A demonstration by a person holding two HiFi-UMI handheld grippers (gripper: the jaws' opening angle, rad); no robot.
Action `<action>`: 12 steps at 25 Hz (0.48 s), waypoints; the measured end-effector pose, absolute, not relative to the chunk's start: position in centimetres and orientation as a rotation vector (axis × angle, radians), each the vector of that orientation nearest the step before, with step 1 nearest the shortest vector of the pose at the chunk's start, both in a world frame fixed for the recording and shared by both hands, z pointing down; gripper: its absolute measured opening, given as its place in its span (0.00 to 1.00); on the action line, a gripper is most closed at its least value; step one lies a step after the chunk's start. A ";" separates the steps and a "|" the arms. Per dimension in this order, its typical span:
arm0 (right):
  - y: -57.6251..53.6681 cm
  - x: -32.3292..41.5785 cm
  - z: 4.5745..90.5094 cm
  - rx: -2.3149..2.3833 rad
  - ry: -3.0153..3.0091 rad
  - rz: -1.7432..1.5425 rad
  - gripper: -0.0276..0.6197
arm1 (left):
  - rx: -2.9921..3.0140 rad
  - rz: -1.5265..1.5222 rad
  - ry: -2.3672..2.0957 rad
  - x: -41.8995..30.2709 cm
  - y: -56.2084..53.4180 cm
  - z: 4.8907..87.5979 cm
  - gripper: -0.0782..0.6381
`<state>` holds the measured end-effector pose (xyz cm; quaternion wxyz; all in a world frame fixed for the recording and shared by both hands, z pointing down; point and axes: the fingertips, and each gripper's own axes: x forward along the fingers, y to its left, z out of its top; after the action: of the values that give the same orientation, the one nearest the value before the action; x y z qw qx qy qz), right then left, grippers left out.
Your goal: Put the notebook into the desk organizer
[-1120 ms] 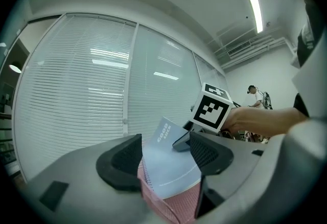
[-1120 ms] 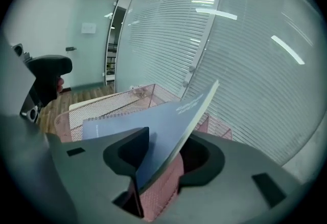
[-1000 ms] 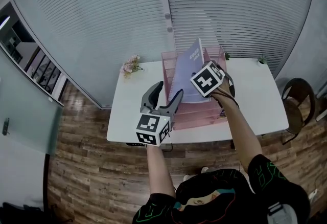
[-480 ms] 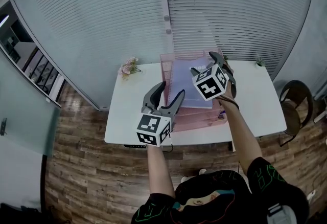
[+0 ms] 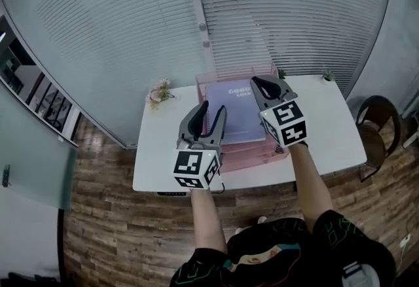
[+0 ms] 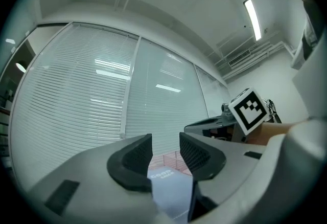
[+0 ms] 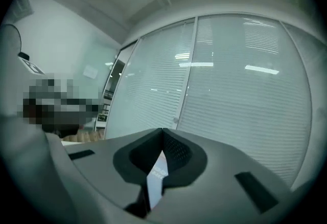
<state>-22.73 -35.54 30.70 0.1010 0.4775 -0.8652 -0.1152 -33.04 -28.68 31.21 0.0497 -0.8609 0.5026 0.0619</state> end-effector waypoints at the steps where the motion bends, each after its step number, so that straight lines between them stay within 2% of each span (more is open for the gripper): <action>1: -35.0 -22.4 30.2 1.419 -2.604 -0.332 0.05 | -2.611 0.199 1.538 -32.8 -28.8 30.8 0.33; 5: -33.3 -19.8 29.5 1.497 -2.731 -0.251 0.05 | -2.539 0.288 1.605 -31.9 -29.1 29.7 0.22; 7: -32.7 -18.2 30.3 1.542 -2.728 -0.197 0.05 | -2.461 0.380 1.675 -31.9 -28.7 29.3 0.10; 12: -31.4 -14.8 33.0 1.662 -2.640 -0.173 0.05 | -2.418 0.301 1.807 -30.4 -28.6 32.5 0.10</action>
<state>-14.78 -31.43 33.04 0.0089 0.5319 -0.8449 -0.0554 -30.42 -28.64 32.51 0.0542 -0.7959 0.5948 0.0992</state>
